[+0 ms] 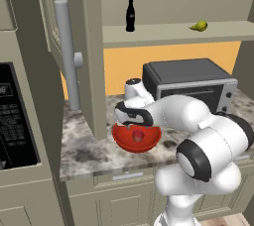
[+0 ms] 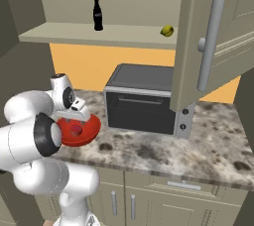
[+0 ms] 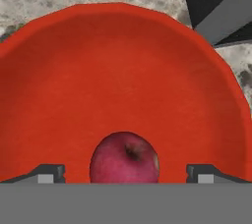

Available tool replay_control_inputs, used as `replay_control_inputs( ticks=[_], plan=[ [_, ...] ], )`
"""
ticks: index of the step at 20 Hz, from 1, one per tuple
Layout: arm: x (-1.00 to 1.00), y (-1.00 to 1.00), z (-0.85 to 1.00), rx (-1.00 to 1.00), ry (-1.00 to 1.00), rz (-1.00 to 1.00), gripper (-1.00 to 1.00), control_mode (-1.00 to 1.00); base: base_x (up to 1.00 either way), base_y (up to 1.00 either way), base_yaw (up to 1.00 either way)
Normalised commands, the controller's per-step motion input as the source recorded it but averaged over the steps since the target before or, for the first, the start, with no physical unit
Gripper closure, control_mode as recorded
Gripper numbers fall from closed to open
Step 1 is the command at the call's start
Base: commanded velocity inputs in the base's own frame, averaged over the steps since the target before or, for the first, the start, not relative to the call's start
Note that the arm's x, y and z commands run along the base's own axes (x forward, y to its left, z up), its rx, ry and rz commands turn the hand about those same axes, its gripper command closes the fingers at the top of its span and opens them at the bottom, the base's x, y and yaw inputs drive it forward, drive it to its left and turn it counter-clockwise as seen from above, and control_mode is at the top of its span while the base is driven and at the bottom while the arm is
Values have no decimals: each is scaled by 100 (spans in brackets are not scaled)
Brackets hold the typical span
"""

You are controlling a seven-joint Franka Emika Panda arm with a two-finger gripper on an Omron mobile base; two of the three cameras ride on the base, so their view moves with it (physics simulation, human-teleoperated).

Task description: Open the cabinet. Pick the apple and pear from the cabinet and place them into the bowl. Then close the cabinet.

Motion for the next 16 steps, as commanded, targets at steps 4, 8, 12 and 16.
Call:
replay_control_inputs(
  ticks=[4, 8, 12, 16],
  plan=[
    [-39, -7, 47, 0, -4, 0, -100, -100, 0, 0, 0],
    [-38, -13, 47, 0, -5, 0, -100, -100, 0, 0, 0],
    [-29, -14, 49, 0, -9, 0, -100, -100, 0, 0, 0],
    [-31, -14, 53, 0, -9, 0, -100, -100, 0, 0, 0]
  ],
)
